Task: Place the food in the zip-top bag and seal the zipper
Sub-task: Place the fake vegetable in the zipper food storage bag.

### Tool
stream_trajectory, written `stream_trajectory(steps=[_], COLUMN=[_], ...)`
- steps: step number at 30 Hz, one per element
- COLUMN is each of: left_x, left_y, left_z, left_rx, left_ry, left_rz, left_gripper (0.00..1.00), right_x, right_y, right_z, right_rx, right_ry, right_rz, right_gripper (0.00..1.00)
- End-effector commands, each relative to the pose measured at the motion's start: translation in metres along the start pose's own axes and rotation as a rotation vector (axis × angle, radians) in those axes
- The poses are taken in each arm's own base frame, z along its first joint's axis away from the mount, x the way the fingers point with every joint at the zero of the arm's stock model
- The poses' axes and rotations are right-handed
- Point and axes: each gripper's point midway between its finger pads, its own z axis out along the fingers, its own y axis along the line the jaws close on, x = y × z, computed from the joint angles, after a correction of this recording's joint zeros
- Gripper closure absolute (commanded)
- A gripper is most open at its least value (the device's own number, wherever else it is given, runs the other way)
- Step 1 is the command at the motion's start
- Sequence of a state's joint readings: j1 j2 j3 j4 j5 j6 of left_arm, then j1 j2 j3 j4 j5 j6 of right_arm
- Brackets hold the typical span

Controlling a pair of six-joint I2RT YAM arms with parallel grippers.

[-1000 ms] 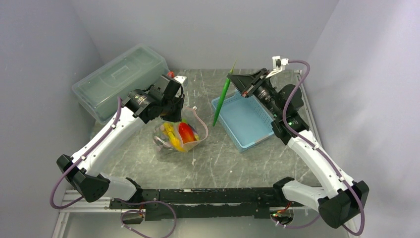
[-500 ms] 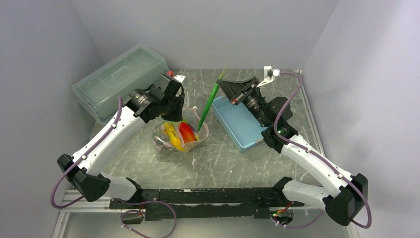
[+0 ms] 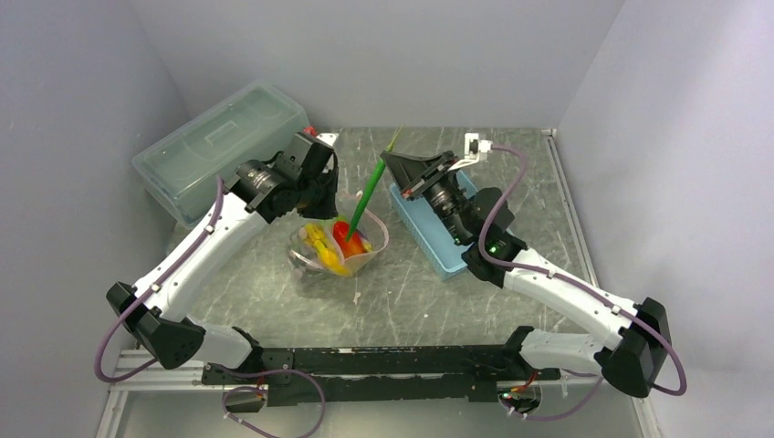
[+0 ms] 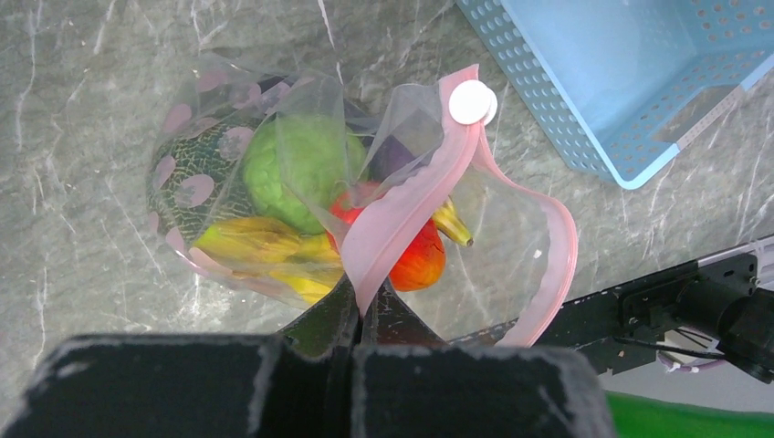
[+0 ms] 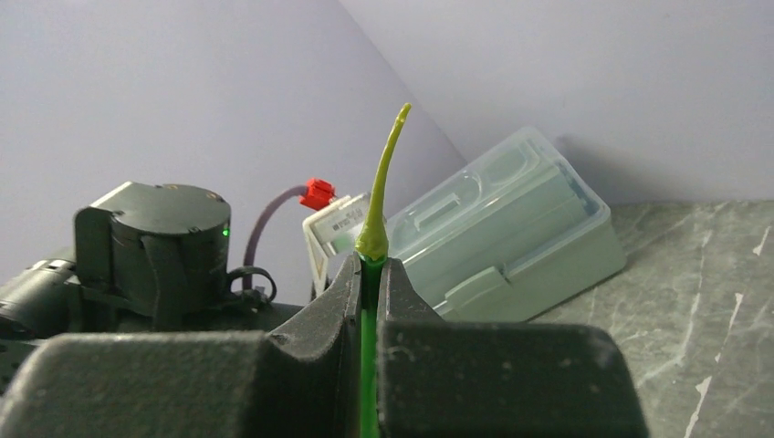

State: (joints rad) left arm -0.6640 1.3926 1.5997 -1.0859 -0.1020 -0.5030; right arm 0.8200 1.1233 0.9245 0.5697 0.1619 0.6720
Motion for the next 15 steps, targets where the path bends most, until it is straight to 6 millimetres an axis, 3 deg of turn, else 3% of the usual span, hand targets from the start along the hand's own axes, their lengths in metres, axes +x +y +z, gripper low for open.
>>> stream_trajectory(steps=[1, 15], left_x=[-0.023, -0.031], left_y=[-0.006, -0.004], left_z=[-0.012, -0.010], left_rx=[0.024, 0.039], left_ry=[-0.075, -0.095], left_rz=[-0.059, -0.141], left_gripper=[1.00, 1.00], right_x=[-0.008, 0.041], right_y=[-0.003, -0.005], right_z=[0.003, 0.002], right_rx=[0.063, 0.181], right_ry=[-0.086, -0.034], right_rz=[-0.061, -0.136], right_gripper=[1.00, 1.00])
